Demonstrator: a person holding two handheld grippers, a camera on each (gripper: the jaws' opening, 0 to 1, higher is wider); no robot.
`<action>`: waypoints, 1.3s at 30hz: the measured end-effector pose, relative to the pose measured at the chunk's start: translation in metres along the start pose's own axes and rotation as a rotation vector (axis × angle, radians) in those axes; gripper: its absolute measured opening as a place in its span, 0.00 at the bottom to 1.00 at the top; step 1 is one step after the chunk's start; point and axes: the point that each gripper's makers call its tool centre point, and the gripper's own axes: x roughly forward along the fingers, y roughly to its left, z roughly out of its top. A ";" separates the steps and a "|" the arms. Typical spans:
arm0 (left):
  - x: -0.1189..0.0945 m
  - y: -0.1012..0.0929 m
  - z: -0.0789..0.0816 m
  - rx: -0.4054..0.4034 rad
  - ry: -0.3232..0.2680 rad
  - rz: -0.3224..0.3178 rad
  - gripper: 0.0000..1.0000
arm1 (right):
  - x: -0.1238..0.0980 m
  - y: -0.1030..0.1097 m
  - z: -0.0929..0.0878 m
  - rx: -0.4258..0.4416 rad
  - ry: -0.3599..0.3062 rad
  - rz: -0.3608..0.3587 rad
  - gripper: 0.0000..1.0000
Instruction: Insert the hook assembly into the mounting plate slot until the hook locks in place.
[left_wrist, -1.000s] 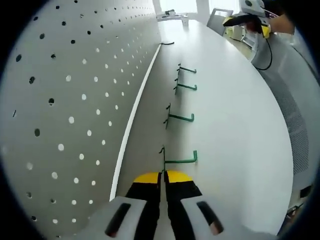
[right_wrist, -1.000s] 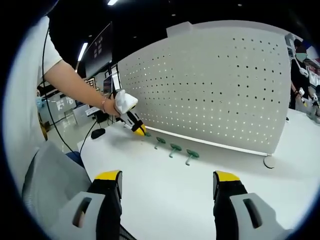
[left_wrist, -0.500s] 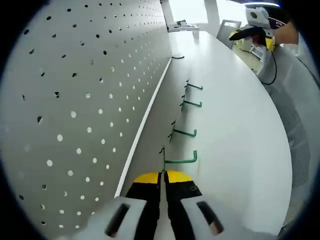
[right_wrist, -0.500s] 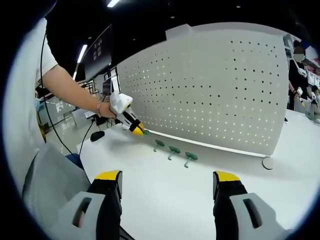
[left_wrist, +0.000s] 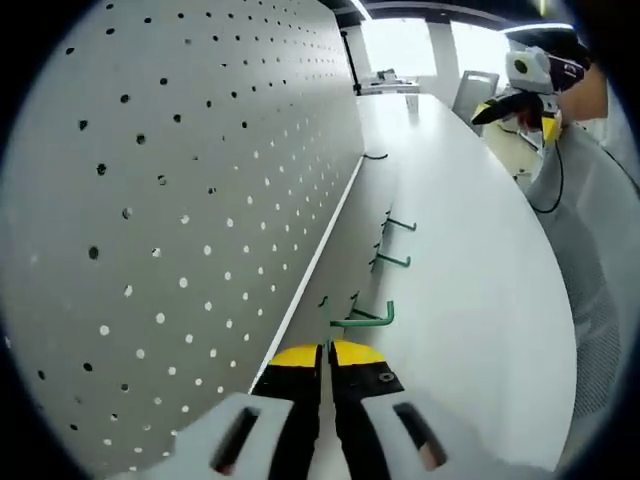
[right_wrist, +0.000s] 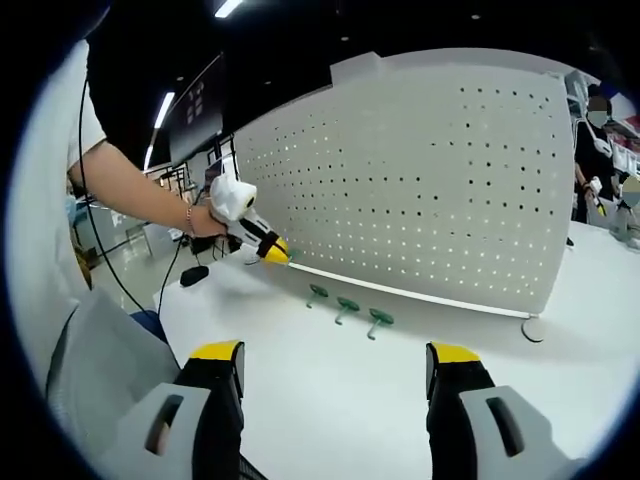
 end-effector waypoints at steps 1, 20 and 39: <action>-0.001 0.000 0.004 -0.002 -0.010 0.006 0.03 | 0.000 0.000 0.000 -0.001 -0.001 0.001 0.71; -0.029 -0.016 0.049 -0.047 -0.176 0.095 0.03 | -0.006 -0.001 0.010 0.007 -0.039 -0.010 0.71; -0.068 -0.043 0.094 -0.138 -0.353 0.176 0.03 | -0.009 0.002 0.018 -0.003 -0.061 -0.010 0.70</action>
